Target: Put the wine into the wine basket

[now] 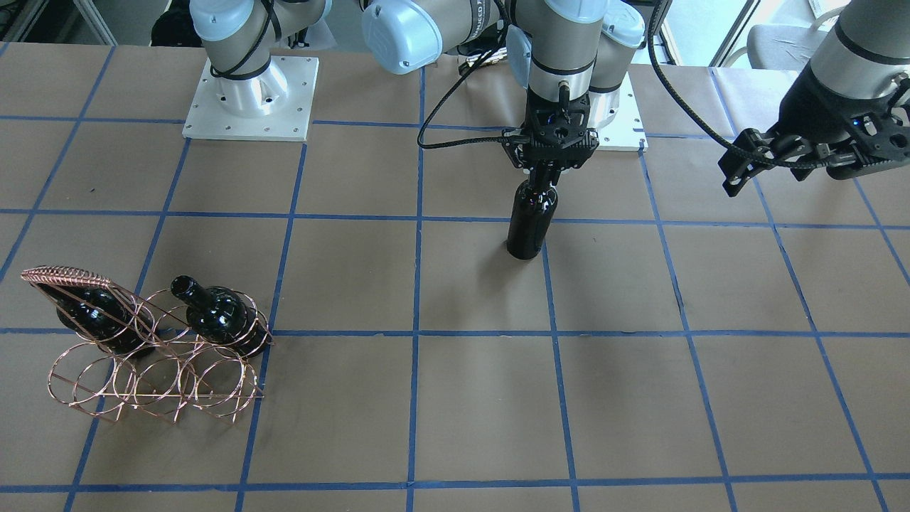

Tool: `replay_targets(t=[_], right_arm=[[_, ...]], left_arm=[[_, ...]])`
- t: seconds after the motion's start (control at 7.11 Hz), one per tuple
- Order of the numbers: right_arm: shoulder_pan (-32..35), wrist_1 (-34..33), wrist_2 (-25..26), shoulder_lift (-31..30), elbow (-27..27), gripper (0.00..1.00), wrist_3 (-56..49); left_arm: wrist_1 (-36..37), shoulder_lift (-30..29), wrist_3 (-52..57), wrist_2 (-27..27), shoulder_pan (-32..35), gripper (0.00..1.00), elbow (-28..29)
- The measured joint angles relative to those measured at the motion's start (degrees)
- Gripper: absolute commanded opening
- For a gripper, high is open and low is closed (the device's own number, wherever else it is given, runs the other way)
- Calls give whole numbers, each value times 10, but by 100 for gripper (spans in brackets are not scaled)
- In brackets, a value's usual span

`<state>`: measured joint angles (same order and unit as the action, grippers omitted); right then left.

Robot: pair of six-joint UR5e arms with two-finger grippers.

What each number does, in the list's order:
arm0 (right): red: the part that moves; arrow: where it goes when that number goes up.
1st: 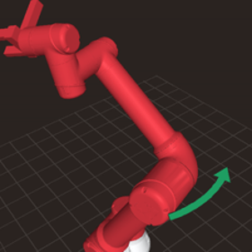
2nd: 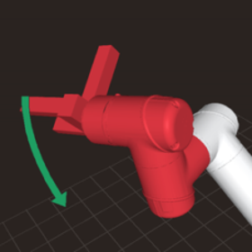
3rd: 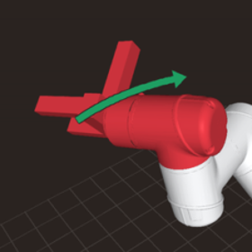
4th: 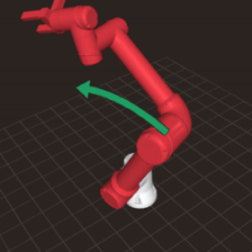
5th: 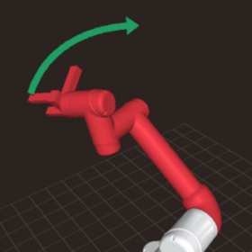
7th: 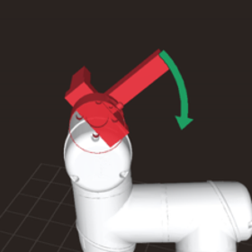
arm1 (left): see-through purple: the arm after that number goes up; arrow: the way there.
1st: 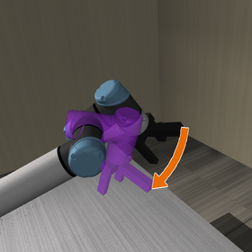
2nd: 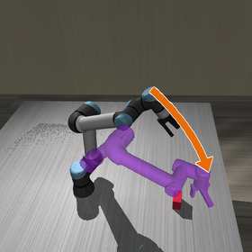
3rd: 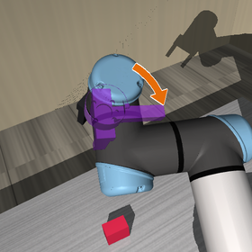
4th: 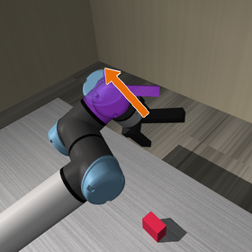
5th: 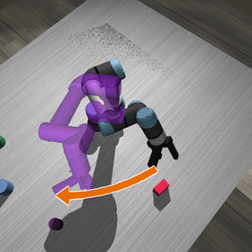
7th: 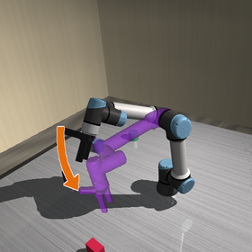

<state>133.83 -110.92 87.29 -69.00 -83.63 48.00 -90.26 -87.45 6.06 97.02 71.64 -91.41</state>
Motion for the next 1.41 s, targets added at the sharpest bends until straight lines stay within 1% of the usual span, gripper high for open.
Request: replay_targets(t=[0.28,0.42,0.7,1.12,1.41], right_arm=[[-10,10,3,-23,1,4,-11],[-25,32,6,-47,2,4,-27],[-76,110,12,-109,2,1,-91],[-209,216,35,-207,3,0,-272],[-308,260,79,-245,4,0,-407]], left_arm=[[1,0,0,0,0,100,0],[1,0,0,-2,0,100,0],[2,-2,-2,-9,7,100,0],[17,-6,-26,-47,54,100,1],[21,-3,-61,-58,102,100,1]])
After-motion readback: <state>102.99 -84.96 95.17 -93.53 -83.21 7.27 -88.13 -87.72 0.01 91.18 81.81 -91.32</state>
